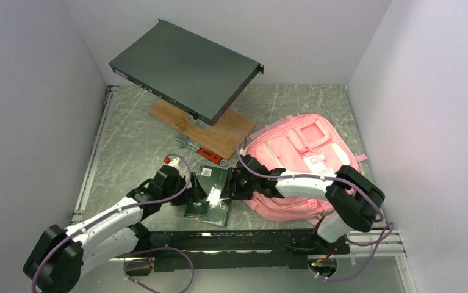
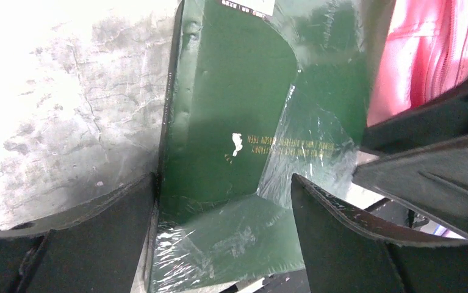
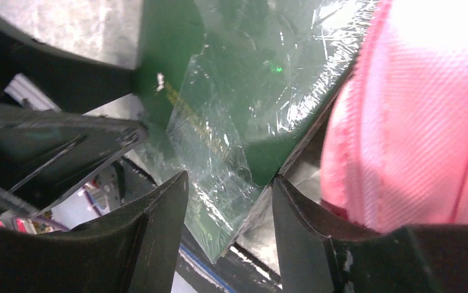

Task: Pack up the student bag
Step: Move the book to the center of the board.

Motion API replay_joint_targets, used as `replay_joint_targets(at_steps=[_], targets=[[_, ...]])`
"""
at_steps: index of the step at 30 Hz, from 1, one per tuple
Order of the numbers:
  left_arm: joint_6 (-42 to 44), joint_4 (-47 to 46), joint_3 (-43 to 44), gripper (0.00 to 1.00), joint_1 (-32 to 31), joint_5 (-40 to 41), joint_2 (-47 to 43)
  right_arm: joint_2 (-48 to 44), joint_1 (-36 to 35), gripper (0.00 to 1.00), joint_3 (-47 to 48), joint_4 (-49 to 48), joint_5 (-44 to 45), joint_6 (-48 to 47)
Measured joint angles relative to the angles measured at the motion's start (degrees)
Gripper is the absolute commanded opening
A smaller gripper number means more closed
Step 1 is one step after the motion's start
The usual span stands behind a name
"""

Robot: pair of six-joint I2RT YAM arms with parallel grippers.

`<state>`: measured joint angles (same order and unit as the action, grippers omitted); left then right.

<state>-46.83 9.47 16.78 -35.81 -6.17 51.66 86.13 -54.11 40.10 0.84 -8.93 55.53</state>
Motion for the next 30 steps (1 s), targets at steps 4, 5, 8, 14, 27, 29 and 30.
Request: replay_joint_targets(at_steps=[4, 5, 8, 14, 27, 29, 30], targets=[[-2.1, -0.9, -3.2, 0.88, 0.0, 1.9, -6.0, -3.9, -1.3, 0.54, 0.4, 0.0, 0.3, -1.9], [-2.6, -0.2, -3.7, 0.88, 0.0, 2.8, -7.6, -4.3, -1.6, 0.54, 0.8, -0.1, 0.0, -2.2], [-3.5, 2.6, -4.5, 0.88, 0.0, 4.9, -11.6, -4.6, -2.4, 0.54, 2.7, -1.8, -1.0, -2.8], [-5.8, 1.2, -6.4, 0.84, 0.3, 4.7, -13.7, -5.1, -2.5, 0.56, 3.8, -2.9, -0.4, -4.1], [-11.6, -21.0, 1.8, 0.80, -7.2, -3.8, 16.1, -15.9, 0.7, 0.64, 3.4, 12.2, 14.4, -8.3], [-13.0, -24.0, 1.9, 0.80, -8.5, -5.5, 18.5, -16.7, 1.5, 0.71, 3.5, 14.2, 15.5, -9.4], [-14.0, -25.8, 1.9, 0.80, -9.2, -6.5, 19.8, -16.8, 2.0, 0.74, 3.8, 15.7, 15.7, -9.9]])
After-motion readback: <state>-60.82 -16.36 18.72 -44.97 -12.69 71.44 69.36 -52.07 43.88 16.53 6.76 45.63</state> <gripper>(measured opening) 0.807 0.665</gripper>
